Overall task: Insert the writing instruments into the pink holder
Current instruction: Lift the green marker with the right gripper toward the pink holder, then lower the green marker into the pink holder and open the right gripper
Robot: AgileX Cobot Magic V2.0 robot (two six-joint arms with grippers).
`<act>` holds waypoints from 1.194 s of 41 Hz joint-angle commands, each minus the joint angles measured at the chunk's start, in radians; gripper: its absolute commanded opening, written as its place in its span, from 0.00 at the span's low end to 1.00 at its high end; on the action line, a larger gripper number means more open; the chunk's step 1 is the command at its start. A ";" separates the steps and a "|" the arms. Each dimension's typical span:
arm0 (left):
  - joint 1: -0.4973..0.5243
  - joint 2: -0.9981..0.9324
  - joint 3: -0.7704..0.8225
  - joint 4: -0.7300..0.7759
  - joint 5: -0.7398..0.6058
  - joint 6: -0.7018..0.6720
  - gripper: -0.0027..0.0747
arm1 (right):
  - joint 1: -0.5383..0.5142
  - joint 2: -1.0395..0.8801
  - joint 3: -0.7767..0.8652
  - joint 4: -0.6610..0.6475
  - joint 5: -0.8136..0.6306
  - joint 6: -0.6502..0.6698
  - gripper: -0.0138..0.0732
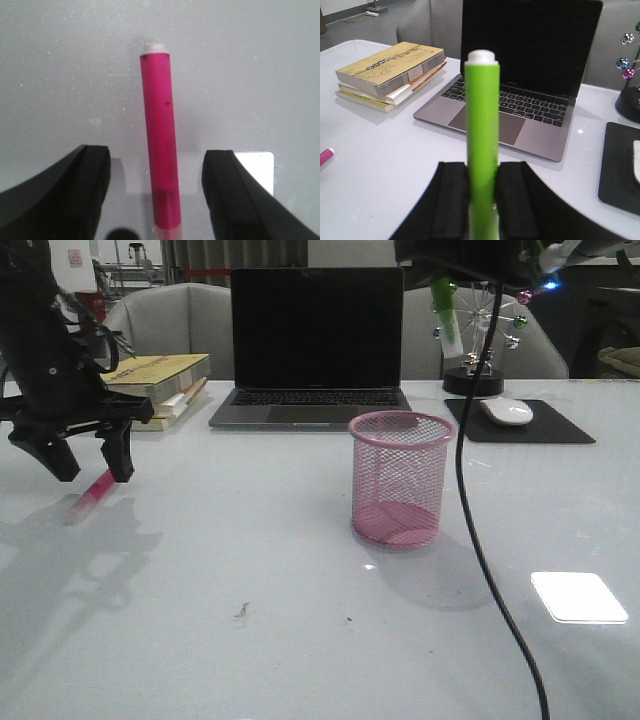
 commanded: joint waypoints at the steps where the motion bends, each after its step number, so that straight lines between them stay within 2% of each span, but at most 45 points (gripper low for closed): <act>1: 0.001 -0.060 -0.031 -0.007 -0.023 -0.008 0.62 | 0.016 -0.030 -0.022 0.000 -0.091 0.004 0.22; 11: 0.001 -0.060 -0.031 -0.007 -0.023 -0.008 0.62 | 0.051 0.026 -0.022 0.000 -0.113 0.003 0.22; 33: 0.001 -0.060 -0.031 -0.007 -0.023 -0.008 0.62 | 0.051 0.135 -0.022 0.000 -0.225 0.003 0.22; 49: 0.001 -0.060 -0.031 -0.007 -0.023 -0.008 0.62 | 0.051 0.138 -0.022 0.000 -0.262 0.003 0.23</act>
